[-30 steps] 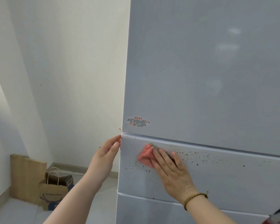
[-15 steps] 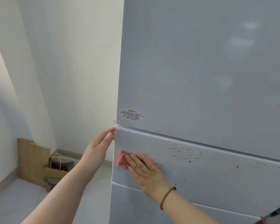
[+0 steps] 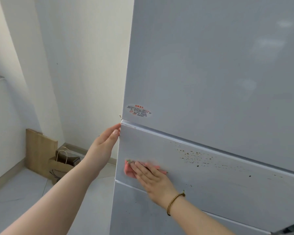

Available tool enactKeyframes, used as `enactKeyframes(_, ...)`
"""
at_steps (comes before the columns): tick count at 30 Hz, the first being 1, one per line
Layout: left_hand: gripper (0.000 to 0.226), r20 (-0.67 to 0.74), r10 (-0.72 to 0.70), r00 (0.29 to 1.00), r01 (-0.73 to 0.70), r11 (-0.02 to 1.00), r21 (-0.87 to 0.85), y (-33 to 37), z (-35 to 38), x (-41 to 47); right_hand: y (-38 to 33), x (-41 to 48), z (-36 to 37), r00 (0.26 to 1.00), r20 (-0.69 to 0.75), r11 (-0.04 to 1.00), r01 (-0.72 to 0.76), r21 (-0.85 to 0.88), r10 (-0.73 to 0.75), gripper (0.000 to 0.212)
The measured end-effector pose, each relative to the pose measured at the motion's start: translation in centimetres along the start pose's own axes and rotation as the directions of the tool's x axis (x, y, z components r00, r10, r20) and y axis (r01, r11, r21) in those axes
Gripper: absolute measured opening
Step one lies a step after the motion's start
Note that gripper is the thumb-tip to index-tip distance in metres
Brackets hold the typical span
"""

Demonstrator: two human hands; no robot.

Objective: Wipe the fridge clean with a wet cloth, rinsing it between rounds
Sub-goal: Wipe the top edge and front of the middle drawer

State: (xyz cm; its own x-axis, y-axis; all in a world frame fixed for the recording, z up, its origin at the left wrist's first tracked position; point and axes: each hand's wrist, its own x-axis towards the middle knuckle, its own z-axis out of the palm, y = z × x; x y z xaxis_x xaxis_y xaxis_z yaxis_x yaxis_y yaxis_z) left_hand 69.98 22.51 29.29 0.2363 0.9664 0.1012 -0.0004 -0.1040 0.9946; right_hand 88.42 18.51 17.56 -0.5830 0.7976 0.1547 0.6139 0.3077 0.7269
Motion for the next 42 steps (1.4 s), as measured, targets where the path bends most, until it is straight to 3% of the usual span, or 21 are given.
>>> enactKeyframes(3, 0.023, -0.025, -0.005, 1.000, 0.005, 1.000, -0.018, 0.2, 0.5, -0.4, 3.5, -1.8, -0.4, 0.986, -0.167, 0.999, -0.004, -0.032, -0.001, 0.057)
enactKeyframes(6, 0.024, -0.032, -0.013, 0.999, 0.012, 0.999, -0.032, 0.2, 0.5, -0.6, 5.6, 0.8, -2.1, 0.925, -0.363, 0.991, -0.132, -0.029, 0.113, 0.055)
enactKeyframes(8, 0.023, -0.033, -0.020, 0.999, 0.018, 0.999, -0.046, 0.2, 0.5, -0.6, 5.0, 2.7, -2.6, 0.898, -0.399, 0.977, -0.211, -0.017, 0.187, 0.055)
enactKeyframes(10, 0.022, -0.030, -0.018, 0.999, 0.016, 0.999, -0.052, 0.2, 0.5, -0.6, 2.8, 3.5, -1.4, 0.914, -0.360, 0.976, -0.214, -0.032, 0.188, 0.057)
enactKeyframes(13, 0.026, -0.028, -0.008, 1.000, 0.008, 0.999, -0.032, 0.1, 0.6, -0.7, -1.4, 1.8, 0.9, 0.999, -0.038, 0.998, 0.024, -0.059, -0.026, 0.063)
enactKeyframes(16, 0.026, 0.010, 0.004, 1.000, -0.004, 1.000, -0.007, 0.0, 0.4, -0.8, -2.7, -0.8, 1.9, 0.978, 0.174, 0.992, 0.105, 0.067, -0.116, 0.062)
enactKeyframes(18, 0.025, 0.011, 0.006, 1.000, -0.006, 1.000, -0.001, -0.2, 0.4, -0.7, -2.2, -1.5, 2.4, 0.985, 0.162, 0.998, 0.062, 0.025, -0.066, 0.063)
enactKeyframes(20, 0.026, -0.004, 0.010, 1.000, -0.010, 1.000, -0.011, -0.4, 0.4, -0.7, -0.7, -1.2, 2.4, 0.992, -0.112, 0.998, -0.054, -0.016, 0.052, 0.069)
enactKeyframes(22, 0.027, -0.016, 0.012, 1.000, -0.013, 1.000, -0.020, -0.5, 0.6, -0.7, 1.0, -0.5, 1.2, 0.918, -0.325, 0.972, -0.234, 0.023, 0.228, 0.074)
enactKeyframes(24, 0.030, -0.044, 0.015, 0.999, -0.016, 1.000, -0.015, -0.6, 0.9, -0.7, 2.4, -0.1, -0.1, 0.821, -0.421, 0.920, -0.374, 0.115, 0.386, 0.062)
enactKeyframes(29, 0.040, -0.138, 0.048, 0.989, -0.035, 0.995, 0.092, -1.1, 2.3, -0.8, 4.0, -0.5, -1.7, 0.755, -0.427, 0.854, -0.514, 0.085, 0.497, 0.052)
enactKeyframes(33, 0.044, -0.123, 0.065, 0.990, -0.046, 0.988, 0.148, -1.4, 2.3, -0.9, 5.4, -4.7, -0.9, 0.574, -0.493, 0.726, -0.659, 0.195, 0.654, 0.066)
enactKeyframes(37, 0.052, -0.130, 0.084, 0.988, -0.059, 0.981, 0.186, -1.7, 2.8, -0.9, 4.2, -3.9, -0.8, 0.432, -0.442, 0.589, -0.739, 0.327, 0.786, 0.065)
enactKeyframes(39, 0.057, -0.151, 0.108, 0.983, -0.068, 0.967, 0.247, -1.8, 3.4, -1.2, 3.1, -1.7, -1.4, 0.460, -0.426, 0.609, -0.718, 0.338, 0.779, 0.057)
enactKeyframes(42, 0.062, -0.209, 0.131, 0.969, -0.064, 0.952, 0.300, -1.9, 4.8, -1.7, 2.2, -0.5, -1.9, 0.639, -0.374, 0.734, -0.641, 0.224, 0.672, 0.072)
